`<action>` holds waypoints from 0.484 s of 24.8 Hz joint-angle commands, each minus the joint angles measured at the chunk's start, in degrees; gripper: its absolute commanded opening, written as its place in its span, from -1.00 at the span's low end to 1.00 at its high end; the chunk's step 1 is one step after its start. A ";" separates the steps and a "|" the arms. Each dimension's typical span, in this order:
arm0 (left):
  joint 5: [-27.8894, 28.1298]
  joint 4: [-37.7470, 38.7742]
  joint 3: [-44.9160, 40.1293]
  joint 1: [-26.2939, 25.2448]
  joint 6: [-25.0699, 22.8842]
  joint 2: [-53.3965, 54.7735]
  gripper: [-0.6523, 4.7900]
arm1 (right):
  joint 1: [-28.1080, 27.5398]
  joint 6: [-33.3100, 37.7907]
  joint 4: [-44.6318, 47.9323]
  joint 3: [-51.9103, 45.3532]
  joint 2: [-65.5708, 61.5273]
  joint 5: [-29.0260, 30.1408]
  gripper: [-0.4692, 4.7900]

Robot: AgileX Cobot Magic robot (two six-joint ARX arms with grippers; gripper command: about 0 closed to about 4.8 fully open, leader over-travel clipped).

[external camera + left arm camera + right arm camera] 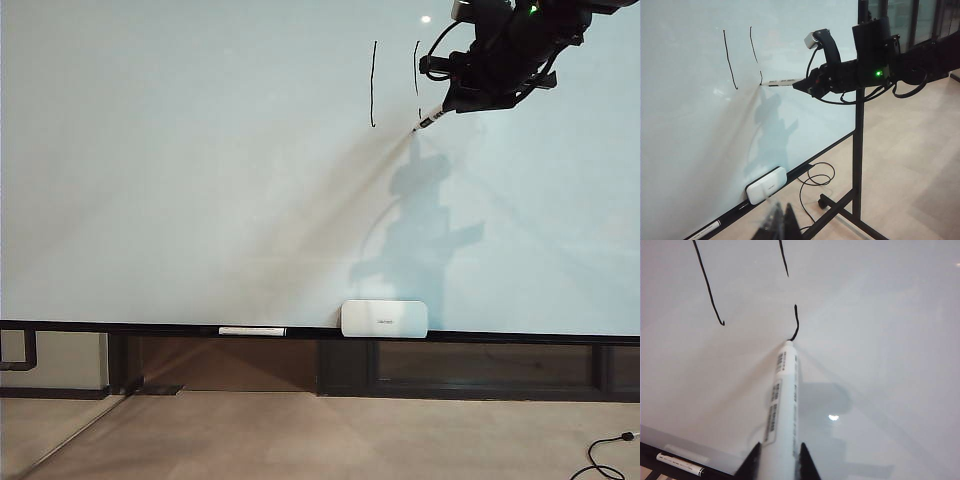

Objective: Reach to the right to find the marker pen, pick it up, and write the number 11 on the whiteboard.

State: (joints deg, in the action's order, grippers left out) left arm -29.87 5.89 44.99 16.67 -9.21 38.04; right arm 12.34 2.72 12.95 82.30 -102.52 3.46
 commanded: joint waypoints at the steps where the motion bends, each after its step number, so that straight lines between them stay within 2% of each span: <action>1: -0.39 -0.37 0.35 0.04 0.20 -0.09 -0.78 | 0.31 0.00 3.37 0.24 0.81 -1.27 -0.83; 12: -0.39 0.15 0.35 0.04 0.20 -0.09 -0.78 | 0.70 -0.24 4.72 0.74 2.45 -2.08 -0.83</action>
State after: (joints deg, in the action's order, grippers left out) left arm -29.87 6.31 44.99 16.67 -9.19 38.04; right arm 12.91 2.52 16.60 82.78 -100.77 1.91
